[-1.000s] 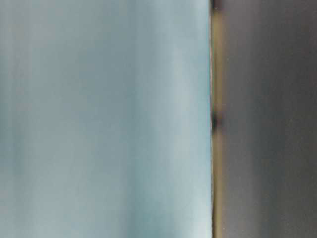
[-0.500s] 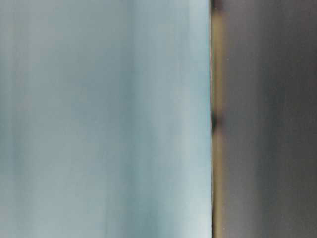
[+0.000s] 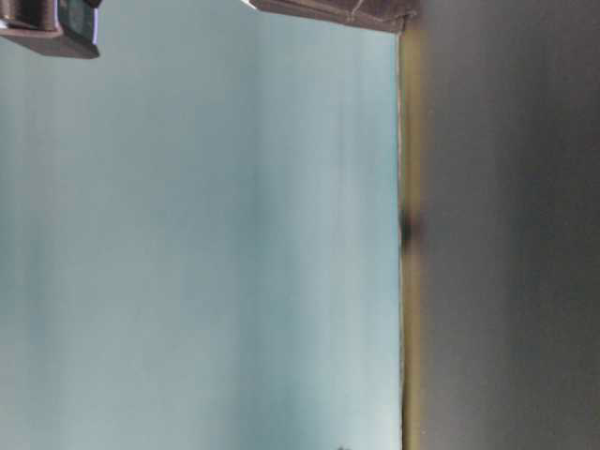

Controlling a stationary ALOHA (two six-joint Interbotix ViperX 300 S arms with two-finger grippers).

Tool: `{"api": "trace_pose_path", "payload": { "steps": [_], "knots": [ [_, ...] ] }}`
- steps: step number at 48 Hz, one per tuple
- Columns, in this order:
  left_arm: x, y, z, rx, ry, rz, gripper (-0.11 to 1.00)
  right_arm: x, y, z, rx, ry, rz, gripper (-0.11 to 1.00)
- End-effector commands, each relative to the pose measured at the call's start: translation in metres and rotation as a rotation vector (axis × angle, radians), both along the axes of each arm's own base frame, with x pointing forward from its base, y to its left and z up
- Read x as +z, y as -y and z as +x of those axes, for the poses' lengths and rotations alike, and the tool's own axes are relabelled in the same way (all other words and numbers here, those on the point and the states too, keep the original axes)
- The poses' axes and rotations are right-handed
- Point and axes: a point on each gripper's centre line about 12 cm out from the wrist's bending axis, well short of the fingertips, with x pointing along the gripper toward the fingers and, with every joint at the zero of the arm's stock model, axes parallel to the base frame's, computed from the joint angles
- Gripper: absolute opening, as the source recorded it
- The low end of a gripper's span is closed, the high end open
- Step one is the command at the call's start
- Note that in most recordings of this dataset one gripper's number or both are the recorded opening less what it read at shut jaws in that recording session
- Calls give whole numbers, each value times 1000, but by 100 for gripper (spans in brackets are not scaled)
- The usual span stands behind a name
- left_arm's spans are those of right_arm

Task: Insert the LAN cable into the hub.
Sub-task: 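Lower the left gripper over the grey Anker hub and close on it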

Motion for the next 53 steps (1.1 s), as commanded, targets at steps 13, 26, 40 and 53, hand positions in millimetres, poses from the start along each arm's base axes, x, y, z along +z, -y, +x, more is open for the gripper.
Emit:
{"api": "trace_pose_path", "payload": {
  "steps": [13,26,40,53],
  "knots": [
    [-53,6,-5,-24,32,-31,76,4,-16,1,45,47,6,2],
    [-85,7,7,-7,93,-126,81,4,-16,3,44,50,7,2],
    [-112,10,20,-8,51,-133,81,3,-21,3,56,46,10,2],
    [-133,9,24,-2,33,-134,81,3,-23,3,51,43,22,2]
  ]
}}
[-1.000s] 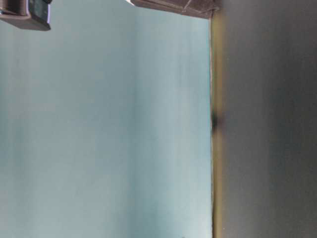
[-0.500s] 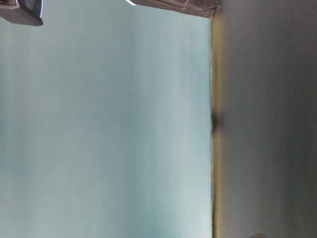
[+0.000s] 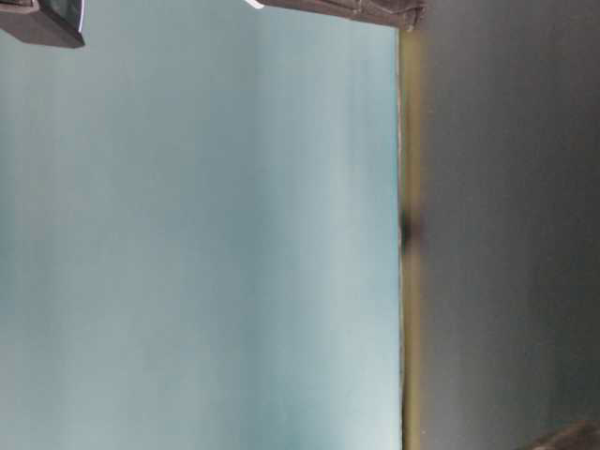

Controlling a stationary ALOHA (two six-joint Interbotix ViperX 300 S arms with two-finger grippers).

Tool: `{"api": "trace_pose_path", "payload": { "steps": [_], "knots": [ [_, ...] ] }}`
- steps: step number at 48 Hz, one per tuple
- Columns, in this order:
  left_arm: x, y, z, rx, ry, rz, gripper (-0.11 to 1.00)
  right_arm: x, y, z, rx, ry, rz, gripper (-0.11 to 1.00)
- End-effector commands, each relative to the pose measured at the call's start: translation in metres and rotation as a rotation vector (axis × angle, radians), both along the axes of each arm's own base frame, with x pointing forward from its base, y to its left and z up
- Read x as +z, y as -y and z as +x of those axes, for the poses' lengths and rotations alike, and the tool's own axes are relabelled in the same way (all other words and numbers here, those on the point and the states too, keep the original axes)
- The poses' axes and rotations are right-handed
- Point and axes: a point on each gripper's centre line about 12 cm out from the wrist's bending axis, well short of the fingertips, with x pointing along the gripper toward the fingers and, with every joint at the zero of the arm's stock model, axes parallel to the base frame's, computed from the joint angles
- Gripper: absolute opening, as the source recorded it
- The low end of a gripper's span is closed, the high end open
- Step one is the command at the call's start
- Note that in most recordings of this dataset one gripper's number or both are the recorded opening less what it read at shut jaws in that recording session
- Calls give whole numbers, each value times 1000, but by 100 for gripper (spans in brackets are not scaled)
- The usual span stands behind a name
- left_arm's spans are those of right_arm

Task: Insert the LAN cable into the hub.
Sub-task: 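Lower the left gripper over the grey Anker hub and close on it, then lower the right gripper onto the blue cable behind its plug and grasp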

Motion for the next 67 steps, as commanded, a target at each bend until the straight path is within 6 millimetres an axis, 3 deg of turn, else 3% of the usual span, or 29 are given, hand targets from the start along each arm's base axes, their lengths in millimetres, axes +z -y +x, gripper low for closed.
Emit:
{"api": "trace_pose_path", "payload": {
  "steps": [1,11,23,29,36,46,55,64,67],
  "knots": [
    [-2,0,6,1,29,-6,81,4,-3,3,-7,11,17,2],
    [-21,1,14,4,4,-15,81,4,-3,3,-19,9,27,2],
    [-25,0,14,6,-13,-15,78,4,-4,3,-18,9,29,2],
    [-27,3,10,-5,-21,-5,64,4,-3,3,-17,10,28,2],
    [-23,6,14,-17,0,-1,28,1,-3,2,-18,17,28,3],
    [1,0,29,10,-30,-3,28,-13,-2,4,-24,55,30,5],
    [21,-1,30,16,-155,26,28,-32,-3,7,-27,86,32,21],
    [52,-4,29,27,-186,33,28,-45,-3,16,-22,124,24,60],
    [59,-4,28,29,-206,37,28,-50,-4,20,-24,137,25,68]
  ]
}}
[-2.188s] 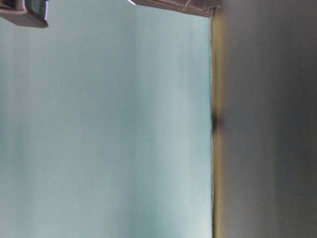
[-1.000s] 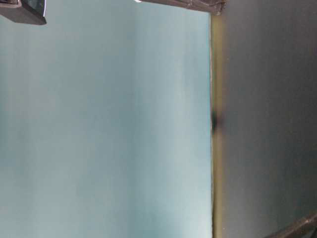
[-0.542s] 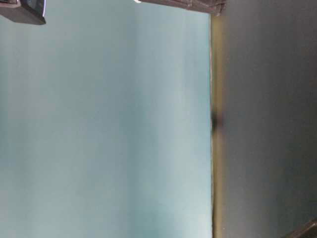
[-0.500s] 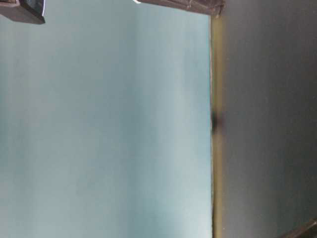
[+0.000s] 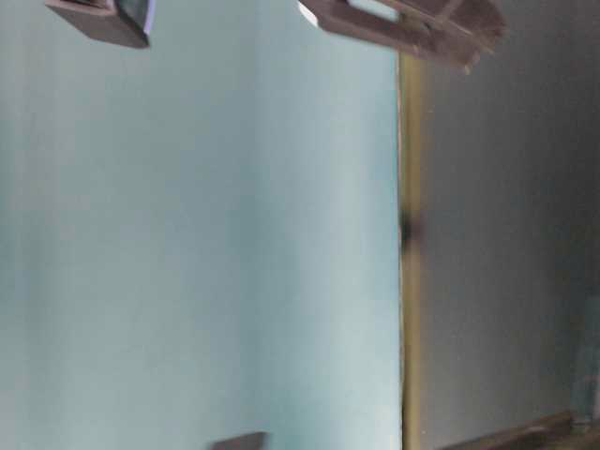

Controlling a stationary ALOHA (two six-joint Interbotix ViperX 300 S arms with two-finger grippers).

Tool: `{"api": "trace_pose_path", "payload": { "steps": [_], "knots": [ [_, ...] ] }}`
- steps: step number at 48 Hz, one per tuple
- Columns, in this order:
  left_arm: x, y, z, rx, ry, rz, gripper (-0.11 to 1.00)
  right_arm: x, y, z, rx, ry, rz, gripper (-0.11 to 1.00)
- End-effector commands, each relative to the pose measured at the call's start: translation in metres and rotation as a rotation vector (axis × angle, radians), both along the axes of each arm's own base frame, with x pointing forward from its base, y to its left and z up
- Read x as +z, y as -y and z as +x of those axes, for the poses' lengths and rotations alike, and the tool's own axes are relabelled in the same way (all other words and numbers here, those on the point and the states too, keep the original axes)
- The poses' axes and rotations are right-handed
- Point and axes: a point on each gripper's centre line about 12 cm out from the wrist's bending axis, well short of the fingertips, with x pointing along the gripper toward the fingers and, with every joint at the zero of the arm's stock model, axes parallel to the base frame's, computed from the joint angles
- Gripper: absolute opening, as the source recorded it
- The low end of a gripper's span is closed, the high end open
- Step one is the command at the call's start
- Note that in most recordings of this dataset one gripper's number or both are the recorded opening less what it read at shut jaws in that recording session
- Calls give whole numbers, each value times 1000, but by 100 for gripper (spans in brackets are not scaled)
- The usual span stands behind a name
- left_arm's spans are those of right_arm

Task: Insert the LAN cable into the hub.
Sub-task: 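Lower the right gripper onto the blue cable behind its plug and grasp, then lift both and bring the blue plug toward the hub's port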

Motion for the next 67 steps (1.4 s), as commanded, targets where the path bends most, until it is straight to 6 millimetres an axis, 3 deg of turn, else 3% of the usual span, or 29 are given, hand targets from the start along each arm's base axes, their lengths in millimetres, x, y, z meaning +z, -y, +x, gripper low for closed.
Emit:
{"api": "trace_pose_path", "payload": {
  "steps": [1,11,18,30,56,62,67],
  "knots": [
    [18,1,3,-1,6,3,28,-8,-2,8,4,24,-3,69],
    [39,2,3,-8,-36,20,28,-38,-5,20,7,12,-9,71],
    [38,9,2,-28,-46,19,28,-54,-8,30,10,2,-14,71],
    [39,12,3,-34,-40,13,28,-65,-11,43,29,-5,-36,71],
    [39,12,2,-34,-46,14,28,-76,-12,43,44,-32,-53,63],
    [39,12,2,-34,-48,14,28,-77,-16,41,55,-36,-54,49],
    [39,12,2,-36,-47,18,28,-74,-17,43,53,-19,-47,21]
  ]
}}
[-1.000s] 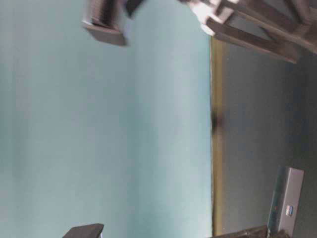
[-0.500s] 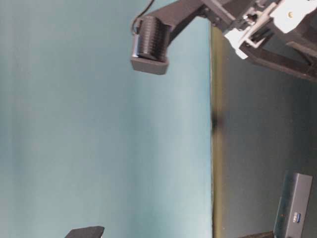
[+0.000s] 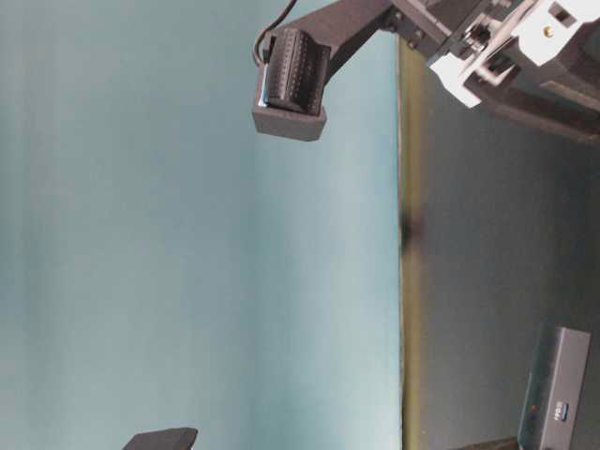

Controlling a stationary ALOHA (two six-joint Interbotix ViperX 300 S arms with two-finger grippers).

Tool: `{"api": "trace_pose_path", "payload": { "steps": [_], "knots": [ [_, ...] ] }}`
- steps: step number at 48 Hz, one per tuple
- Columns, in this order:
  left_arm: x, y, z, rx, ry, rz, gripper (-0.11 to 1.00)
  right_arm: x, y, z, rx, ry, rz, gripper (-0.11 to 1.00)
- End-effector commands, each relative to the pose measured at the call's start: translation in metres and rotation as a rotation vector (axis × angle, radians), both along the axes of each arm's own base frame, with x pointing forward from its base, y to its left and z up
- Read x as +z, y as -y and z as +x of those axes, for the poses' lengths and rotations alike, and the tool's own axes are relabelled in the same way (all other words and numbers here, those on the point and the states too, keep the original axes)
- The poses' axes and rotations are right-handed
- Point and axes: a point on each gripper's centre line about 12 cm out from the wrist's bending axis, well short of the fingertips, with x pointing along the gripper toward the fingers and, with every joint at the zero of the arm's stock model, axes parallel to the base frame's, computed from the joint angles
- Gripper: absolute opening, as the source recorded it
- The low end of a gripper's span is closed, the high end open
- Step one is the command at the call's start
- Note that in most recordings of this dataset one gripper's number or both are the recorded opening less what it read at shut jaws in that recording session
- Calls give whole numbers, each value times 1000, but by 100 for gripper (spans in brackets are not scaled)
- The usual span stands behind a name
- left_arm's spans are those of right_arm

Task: Insert the LAN cable into the hub.
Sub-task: 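Lift both and bring the blue plug toward the hub's port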

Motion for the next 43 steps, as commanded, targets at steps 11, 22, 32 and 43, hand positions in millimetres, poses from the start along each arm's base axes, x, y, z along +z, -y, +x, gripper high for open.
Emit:
{"api": "trace_pose_path", "payload": {
  "steps": [11,22,32,43],
  "knots": [
    [14,8,6,-56,57,41,28,26,-1,4,-88,48,100,11],
    [19,10,8,-69,84,54,28,51,-2,9,-101,107,133,11],
    [19,10,10,-69,82,55,28,57,-4,21,-98,119,136,11],
    [23,6,18,-54,88,54,28,58,-8,26,-87,103,129,11]
  ]
}}
